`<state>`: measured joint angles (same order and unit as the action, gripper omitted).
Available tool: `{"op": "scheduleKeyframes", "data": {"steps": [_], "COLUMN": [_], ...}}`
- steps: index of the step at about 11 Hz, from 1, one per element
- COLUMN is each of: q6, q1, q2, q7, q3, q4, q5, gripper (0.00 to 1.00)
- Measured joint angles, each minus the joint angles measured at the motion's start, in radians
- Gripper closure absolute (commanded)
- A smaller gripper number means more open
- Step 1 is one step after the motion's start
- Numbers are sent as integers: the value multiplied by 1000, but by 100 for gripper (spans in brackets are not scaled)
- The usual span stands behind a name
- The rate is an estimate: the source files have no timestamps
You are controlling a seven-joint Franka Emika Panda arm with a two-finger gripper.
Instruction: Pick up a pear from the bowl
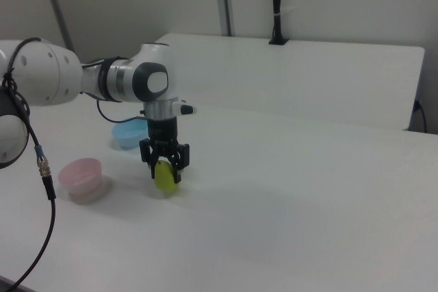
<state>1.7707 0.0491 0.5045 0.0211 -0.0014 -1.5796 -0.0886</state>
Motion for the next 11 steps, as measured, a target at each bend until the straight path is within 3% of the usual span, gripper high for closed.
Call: {"op": "scheduleKeyframes", "data": {"steps": [5, 11], "q6": [1, -119], "q1": [6, -19], "q2": [-2, -282], "q7": [4, 14], "q3": [0, -2], "q4": [11, 29], "q5": [-18, -3], "gripper": [0, 0]}}
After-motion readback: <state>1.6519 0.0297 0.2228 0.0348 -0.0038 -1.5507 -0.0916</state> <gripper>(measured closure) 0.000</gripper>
